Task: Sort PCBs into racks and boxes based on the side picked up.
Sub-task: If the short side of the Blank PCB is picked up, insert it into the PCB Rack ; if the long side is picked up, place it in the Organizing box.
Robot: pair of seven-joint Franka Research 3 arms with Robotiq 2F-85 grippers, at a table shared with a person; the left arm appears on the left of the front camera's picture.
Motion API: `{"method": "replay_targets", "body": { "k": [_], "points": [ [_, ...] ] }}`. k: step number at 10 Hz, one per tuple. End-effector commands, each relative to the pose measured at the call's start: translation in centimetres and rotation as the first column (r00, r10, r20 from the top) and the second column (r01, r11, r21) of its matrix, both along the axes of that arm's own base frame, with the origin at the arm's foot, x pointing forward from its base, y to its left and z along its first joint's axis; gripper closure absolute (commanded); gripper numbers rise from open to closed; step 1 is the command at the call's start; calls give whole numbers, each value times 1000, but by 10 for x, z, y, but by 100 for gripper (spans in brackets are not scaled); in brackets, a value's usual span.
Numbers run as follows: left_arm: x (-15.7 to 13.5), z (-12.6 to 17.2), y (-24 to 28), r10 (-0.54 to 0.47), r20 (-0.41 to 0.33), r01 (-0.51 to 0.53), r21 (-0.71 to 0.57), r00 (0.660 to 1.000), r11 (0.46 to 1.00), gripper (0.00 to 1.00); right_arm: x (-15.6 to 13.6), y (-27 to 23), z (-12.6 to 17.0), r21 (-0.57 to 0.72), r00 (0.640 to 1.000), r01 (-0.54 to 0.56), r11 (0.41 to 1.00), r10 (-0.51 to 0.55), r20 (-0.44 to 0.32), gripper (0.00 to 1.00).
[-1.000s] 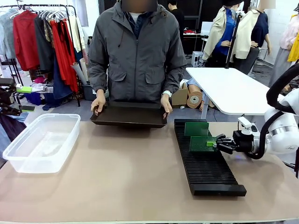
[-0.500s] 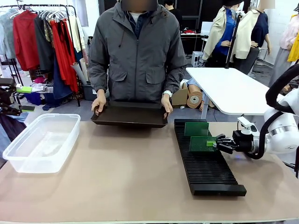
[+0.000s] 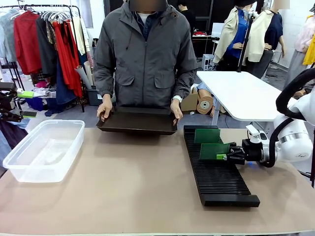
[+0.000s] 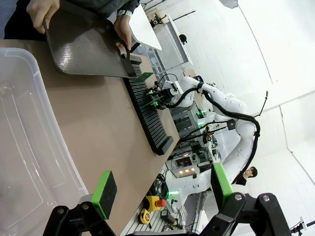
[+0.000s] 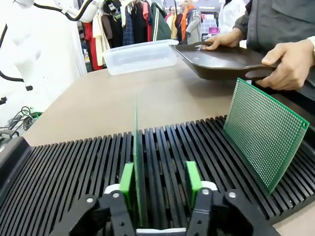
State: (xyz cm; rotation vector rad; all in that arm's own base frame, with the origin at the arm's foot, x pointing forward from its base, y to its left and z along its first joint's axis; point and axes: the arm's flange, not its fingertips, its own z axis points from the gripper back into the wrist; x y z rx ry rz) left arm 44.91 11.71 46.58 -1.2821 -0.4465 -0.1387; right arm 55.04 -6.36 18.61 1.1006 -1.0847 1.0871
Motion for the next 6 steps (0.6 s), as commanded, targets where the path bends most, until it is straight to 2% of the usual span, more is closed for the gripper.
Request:
{"method": "replay_targets", "body": {
  "k": [1,6],
  "points": [
    [-1,2,0,3,-9,-3,-1,1000,1000,0,4,3,11,7,1000,22,1000,-23,13,0],
    [-1,2,0,3,-9,-3,-1,1000,1000,0,5,4,19,45,1000,0,999,-1,17,0]
  ]
}}
